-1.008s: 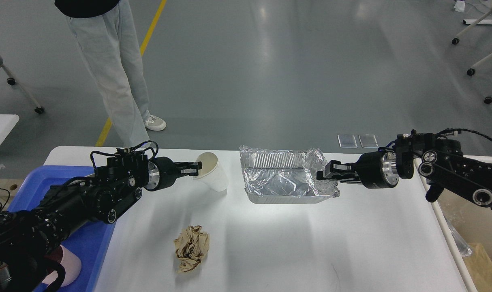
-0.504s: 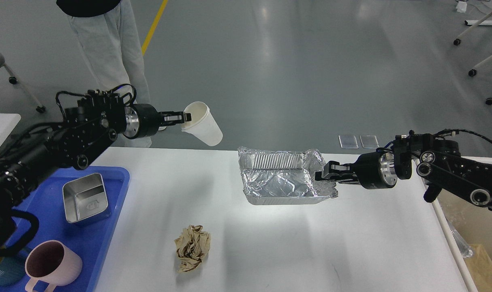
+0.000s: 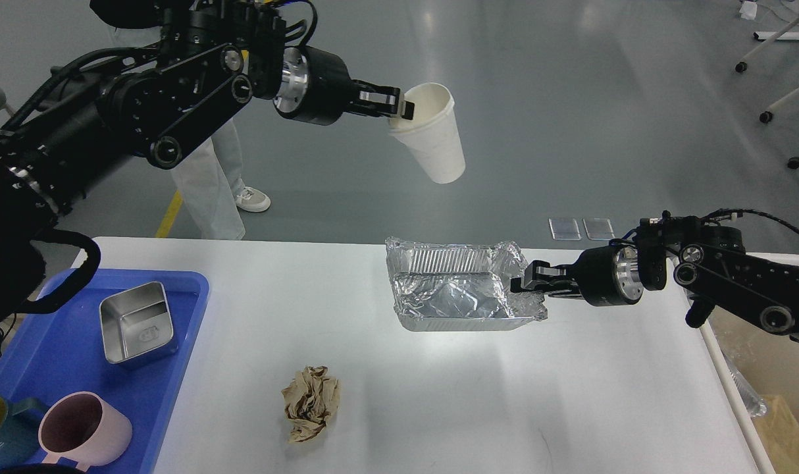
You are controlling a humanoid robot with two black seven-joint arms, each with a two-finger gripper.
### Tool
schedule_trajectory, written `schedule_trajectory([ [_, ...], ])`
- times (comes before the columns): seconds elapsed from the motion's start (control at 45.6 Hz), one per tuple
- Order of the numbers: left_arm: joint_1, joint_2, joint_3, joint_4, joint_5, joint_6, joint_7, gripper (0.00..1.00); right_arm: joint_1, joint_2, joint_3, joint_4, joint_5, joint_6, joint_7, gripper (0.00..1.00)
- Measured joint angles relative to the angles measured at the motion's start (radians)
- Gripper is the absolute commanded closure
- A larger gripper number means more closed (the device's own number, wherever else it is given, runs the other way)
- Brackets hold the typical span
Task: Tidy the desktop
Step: 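Lift the paper cup and carry it over the held foil tray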
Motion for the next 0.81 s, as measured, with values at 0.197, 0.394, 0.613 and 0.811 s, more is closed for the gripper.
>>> schedule_trajectory([
  [0.197, -0.035, -0.101, 0.048, -0.017, 0.002, -0.058, 0.010, 0.96, 0.000, -0.004, 0.000, -0.001, 0.000, 0.000, 0.000, 1.00],
  [0.394, -0.047, -0.134, 0.092, -0.021, 0.003, -0.081, 0.007, 0.96, 0.000, -0.007, 0.000, -0.008, -0.003, 0.000, 0.000, 1.00],
  [0.613, -0.052, -0.135, 0.124, -0.039, 0.004, -0.107, 0.006, 0.96, 0.000, -0.004, 0.000, -0.025, -0.005, -0.001, 0.000, 1.00],
  [0.811, -0.041, -0.145, 0.156, -0.043, 0.005, -0.107, 0.009, 0.96, 0.001, -0.007, 0.000, -0.025, -0.005, -0.002, 0.000, 1.00],
])
